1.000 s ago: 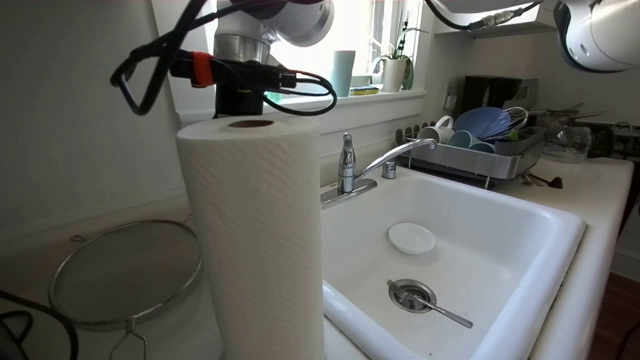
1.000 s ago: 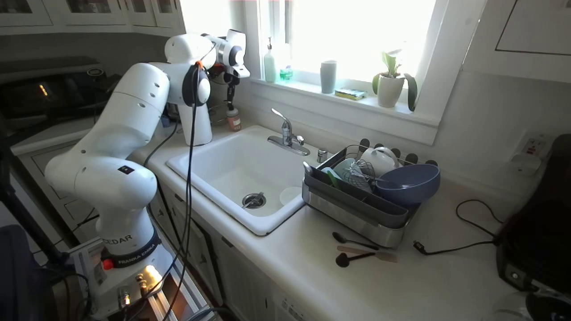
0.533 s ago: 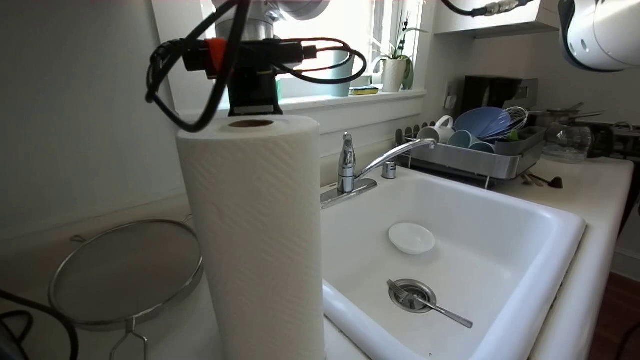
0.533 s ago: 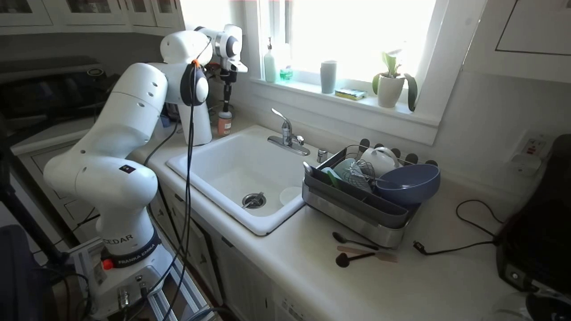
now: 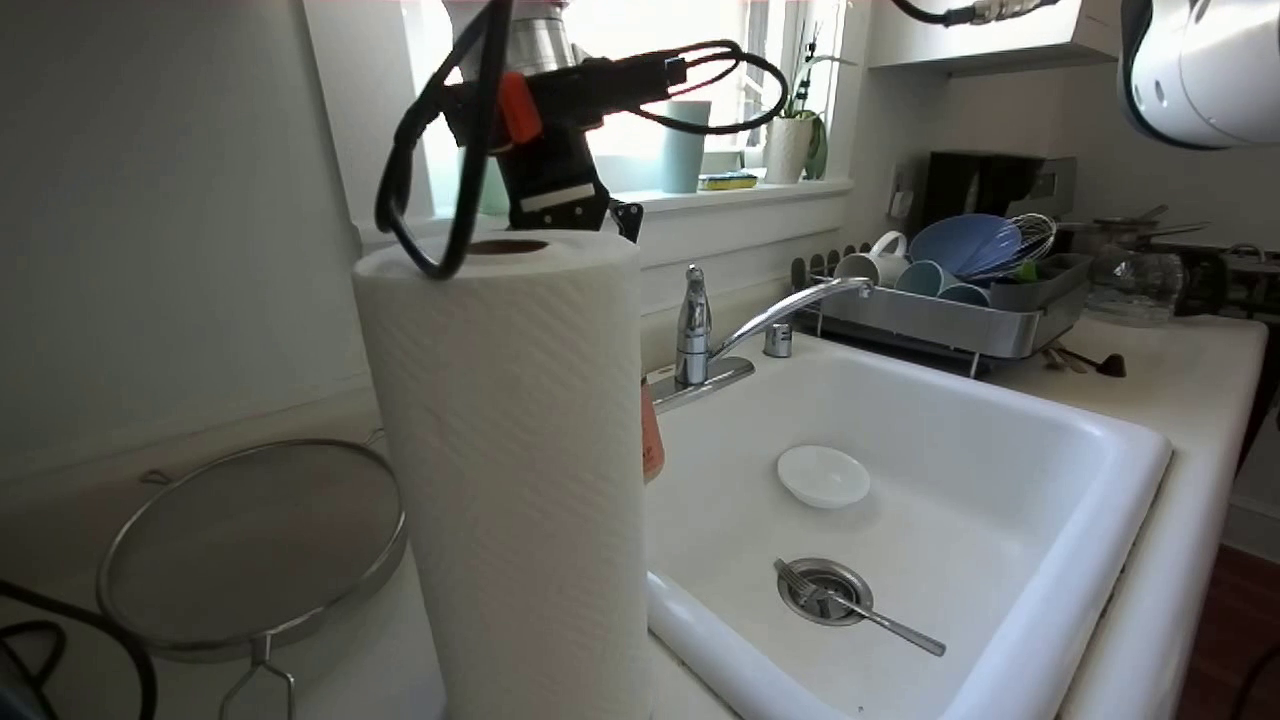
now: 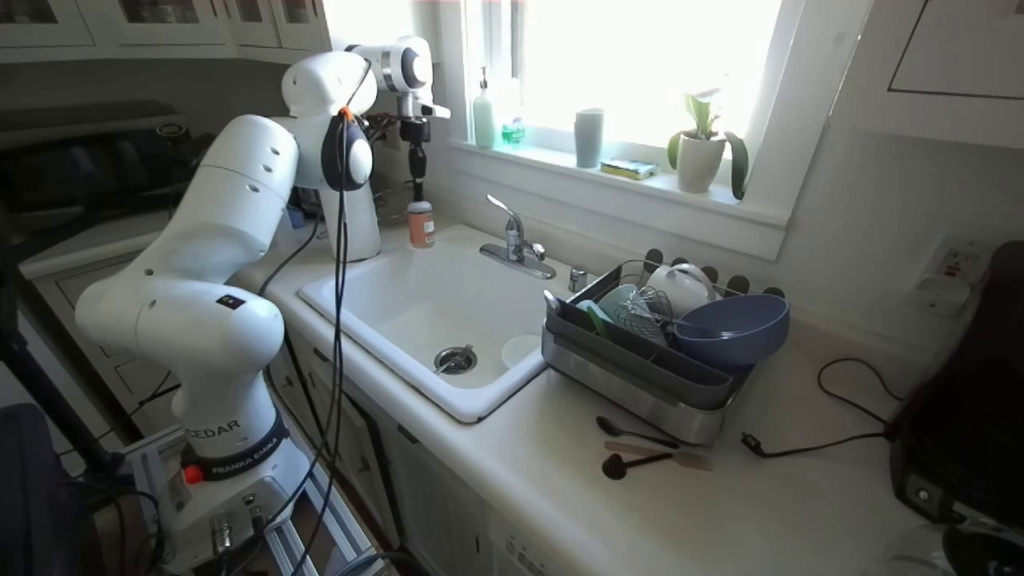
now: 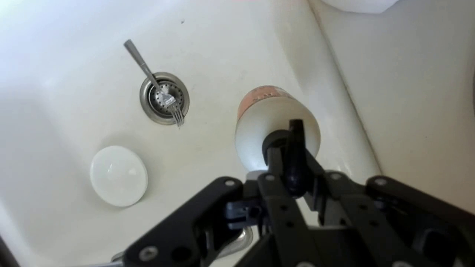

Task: Turn the faucet to the right then place the orange bottle next to it

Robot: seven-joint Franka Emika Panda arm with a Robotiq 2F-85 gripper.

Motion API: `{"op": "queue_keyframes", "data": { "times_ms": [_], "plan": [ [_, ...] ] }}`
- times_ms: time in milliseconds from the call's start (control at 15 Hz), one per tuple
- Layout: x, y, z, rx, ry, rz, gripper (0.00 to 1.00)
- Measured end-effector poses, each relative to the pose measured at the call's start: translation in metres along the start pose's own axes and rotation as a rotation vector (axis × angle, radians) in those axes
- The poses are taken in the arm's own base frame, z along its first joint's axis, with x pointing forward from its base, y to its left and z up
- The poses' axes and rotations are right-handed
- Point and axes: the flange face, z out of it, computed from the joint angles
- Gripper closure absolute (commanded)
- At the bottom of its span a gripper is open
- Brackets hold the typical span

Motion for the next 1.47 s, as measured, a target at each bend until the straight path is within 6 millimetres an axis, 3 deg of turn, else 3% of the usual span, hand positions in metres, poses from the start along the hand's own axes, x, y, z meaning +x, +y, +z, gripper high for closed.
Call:
{"op": "queue_keyframes", "data": {
  "times_ms": [267, 333, 800, 867, 1200, 1467],
  "plan": [
    [0.011, 0.002, -0.006, -0.028, 0.100, -0.114, 0.96],
    [0.013, 0.001, -0.009, -0.018, 0.120, -0.137, 0.85],
    [0.016, -0.002, -0.017, 0.028, 0.158, -0.158, 0.85],
    [0.016, -0.002, -0.017, 0.028, 0.158, -0.158, 0.96],
    [0.018, -0.003, -0.018, 0.039, 0.170, -0.192, 0.96],
    [0.031, 0.001, -0.023, 0.066, 0.198, -0.255, 0.96]
  ]
}}
